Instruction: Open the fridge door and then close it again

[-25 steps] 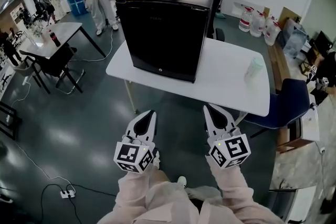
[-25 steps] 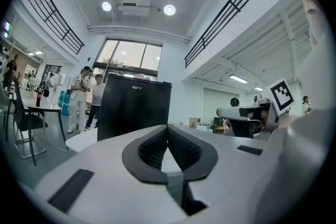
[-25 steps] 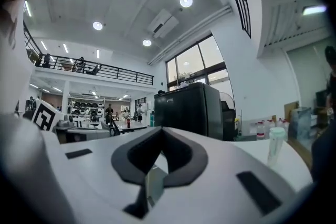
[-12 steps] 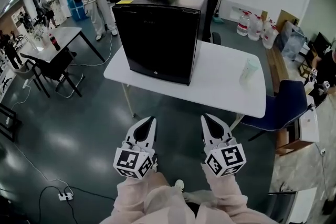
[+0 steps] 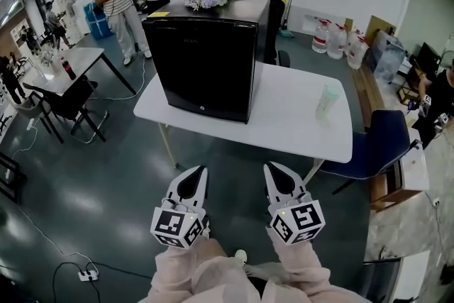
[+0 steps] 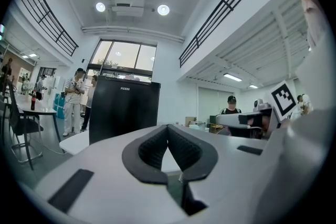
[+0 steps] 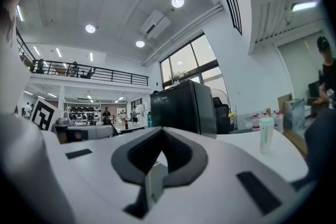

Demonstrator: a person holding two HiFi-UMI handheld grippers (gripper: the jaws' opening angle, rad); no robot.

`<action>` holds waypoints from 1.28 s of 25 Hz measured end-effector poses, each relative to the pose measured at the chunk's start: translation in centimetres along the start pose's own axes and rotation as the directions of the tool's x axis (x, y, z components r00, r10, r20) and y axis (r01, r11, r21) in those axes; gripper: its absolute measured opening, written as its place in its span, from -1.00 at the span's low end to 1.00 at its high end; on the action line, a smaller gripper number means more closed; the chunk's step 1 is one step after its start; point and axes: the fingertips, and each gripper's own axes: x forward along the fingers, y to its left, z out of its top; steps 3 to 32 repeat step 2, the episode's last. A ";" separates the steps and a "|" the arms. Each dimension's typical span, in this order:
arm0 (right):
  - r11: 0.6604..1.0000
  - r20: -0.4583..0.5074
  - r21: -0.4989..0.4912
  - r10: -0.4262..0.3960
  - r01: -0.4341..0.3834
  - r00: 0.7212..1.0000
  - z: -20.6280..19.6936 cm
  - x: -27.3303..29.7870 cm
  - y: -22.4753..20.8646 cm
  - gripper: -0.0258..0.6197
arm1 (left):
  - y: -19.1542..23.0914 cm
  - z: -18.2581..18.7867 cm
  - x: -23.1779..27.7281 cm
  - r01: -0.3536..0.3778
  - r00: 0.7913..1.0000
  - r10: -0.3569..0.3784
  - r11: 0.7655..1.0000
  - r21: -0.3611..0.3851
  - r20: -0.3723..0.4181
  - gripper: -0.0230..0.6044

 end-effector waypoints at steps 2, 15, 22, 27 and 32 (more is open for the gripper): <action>1.000 0.000 -0.003 -0.002 0.002 1.000 0.1 -0.1 -0.2 -0.89 | -0.2 0.0 0.2 0.004 1.000 -0.004 1.000 -0.001 0.001 -0.89; 1.000 0.000 -0.003 -0.002 0.002 1.000 0.1 -0.1 -0.2 -0.89 | -0.2 0.0 0.2 0.004 1.000 -0.004 1.000 -0.001 0.001 -0.89; 1.000 0.000 -0.003 -0.002 0.002 1.000 0.1 -0.1 -0.2 -0.89 | -0.2 0.0 0.2 0.004 1.000 -0.004 1.000 -0.001 0.001 -0.89; 1.000 0.000 -0.003 -0.002 0.002 1.000 0.1 -0.1 -0.2 -0.89 | -0.2 0.0 0.2 0.004 1.000 -0.004 1.000 -0.001 0.001 -0.89; 1.000 0.000 -0.003 -0.002 0.002 1.000 0.1 -0.1 -0.2 -0.89 | -0.2 0.0 0.2 0.004 1.000 -0.004 1.000 -0.001 0.001 -0.89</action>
